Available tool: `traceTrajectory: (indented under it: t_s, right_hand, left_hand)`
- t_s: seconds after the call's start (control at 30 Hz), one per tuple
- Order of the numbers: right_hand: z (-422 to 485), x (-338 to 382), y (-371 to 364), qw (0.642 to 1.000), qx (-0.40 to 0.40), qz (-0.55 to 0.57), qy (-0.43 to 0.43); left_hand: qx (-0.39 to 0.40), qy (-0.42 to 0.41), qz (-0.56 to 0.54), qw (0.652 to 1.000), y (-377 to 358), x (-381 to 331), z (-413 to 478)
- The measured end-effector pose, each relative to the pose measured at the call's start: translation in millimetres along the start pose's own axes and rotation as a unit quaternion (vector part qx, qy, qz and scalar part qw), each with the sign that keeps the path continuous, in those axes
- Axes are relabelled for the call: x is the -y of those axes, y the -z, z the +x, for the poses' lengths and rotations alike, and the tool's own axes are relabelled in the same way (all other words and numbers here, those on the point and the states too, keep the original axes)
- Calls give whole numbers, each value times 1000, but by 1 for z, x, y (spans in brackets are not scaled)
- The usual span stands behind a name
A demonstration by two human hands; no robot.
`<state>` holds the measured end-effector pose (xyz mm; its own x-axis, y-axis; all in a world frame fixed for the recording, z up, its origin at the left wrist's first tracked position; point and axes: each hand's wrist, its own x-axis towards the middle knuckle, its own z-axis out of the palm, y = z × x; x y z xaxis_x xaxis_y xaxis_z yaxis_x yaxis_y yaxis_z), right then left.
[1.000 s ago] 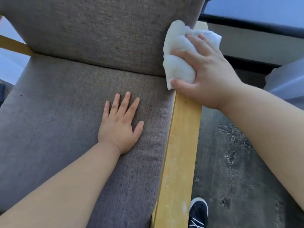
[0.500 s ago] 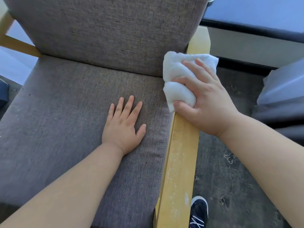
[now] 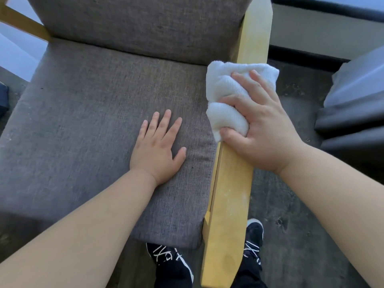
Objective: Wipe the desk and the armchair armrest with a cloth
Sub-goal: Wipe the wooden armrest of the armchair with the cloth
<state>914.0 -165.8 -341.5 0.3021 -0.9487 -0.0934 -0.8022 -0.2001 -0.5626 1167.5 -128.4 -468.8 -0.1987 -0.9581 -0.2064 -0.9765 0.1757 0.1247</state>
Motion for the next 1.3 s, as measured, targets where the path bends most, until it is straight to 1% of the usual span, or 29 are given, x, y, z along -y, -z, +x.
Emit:
traceTrajectory:
  t_s: [0.2,0.5,0.8,0.93,1.03,1.1,1.23,1.3]
  right_hand:
    - [-29,12,-6,1000,12,10,-13]
    - [-73,25,-15,998,32,50,7]
    - [-121,30,-35,995,24,69,70]
    - [-148,34,-45,991,3,76,106]
    - [-170,38,-54,990,-7,93,108]
    - [-187,43,-61,989,-7,93,117]
    - [-216,51,-73,987,-5,93,134]
    - [-226,52,-77,986,-2,82,147]
  left_hand:
    - [29,-10,2,1000,-4,-2,-40]
    - [26,55,-2,998,-9,-23,-91]
    - [11,87,-9,996,-17,-46,-139]
    - [2,86,-14,996,-17,-46,-138]
    - [27,80,4,996,-23,-43,-136]
    - [59,68,17,996,-27,-39,-133]
    - [118,61,-4,991,-27,-32,-125]
    - [130,63,-9,989,-26,-32,-124]
